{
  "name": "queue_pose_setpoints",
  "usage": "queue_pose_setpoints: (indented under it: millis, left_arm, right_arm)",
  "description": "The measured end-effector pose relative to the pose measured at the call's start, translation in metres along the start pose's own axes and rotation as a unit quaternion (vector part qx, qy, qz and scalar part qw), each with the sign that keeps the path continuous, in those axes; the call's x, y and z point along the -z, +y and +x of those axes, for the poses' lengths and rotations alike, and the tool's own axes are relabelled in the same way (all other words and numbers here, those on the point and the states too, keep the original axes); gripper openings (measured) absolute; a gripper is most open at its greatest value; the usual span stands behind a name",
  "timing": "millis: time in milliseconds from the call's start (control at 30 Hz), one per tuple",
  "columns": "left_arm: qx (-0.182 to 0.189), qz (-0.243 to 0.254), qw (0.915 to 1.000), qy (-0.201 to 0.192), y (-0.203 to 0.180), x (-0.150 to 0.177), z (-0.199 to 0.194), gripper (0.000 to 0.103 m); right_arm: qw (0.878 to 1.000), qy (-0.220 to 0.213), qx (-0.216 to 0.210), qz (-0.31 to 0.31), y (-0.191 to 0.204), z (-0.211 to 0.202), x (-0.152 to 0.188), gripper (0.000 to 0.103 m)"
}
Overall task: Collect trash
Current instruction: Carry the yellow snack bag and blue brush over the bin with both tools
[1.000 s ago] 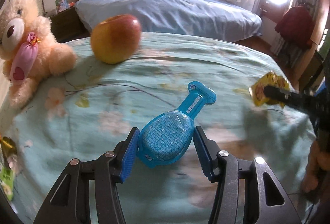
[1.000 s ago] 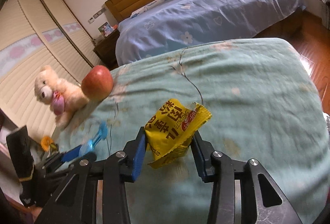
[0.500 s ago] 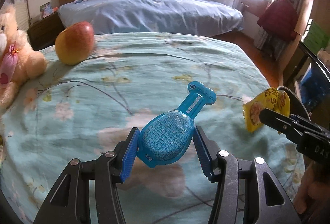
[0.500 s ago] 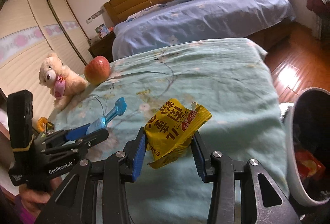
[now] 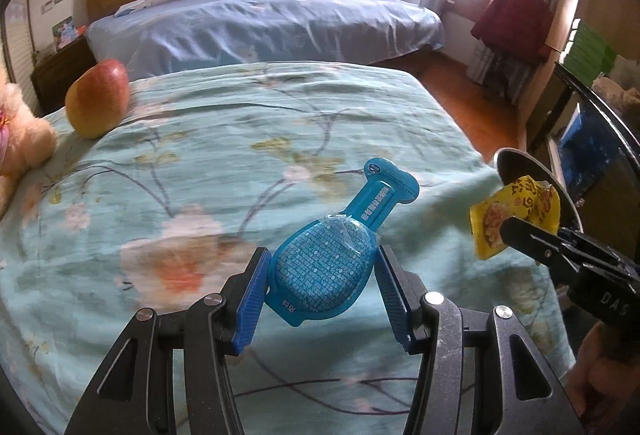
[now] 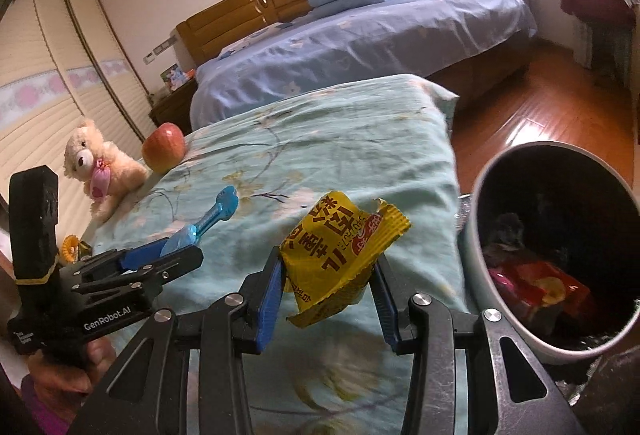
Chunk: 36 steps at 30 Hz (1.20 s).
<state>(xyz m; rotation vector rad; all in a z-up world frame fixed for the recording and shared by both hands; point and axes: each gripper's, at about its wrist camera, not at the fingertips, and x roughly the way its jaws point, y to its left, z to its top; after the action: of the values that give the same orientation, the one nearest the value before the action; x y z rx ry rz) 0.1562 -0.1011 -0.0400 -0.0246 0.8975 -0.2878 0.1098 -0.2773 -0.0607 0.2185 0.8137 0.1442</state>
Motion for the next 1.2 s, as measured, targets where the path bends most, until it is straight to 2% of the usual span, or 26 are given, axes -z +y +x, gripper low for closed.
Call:
queue_pose_setpoints:
  millis: [1200]
  left_arm:
    - [0.049,0.069,0.9964,0.001,-0.093,-0.019,0.013,0.052]
  right_arm:
    - [0.994,-0.044,0.081,0.053,-0.083,-0.058,0.01,0.042]
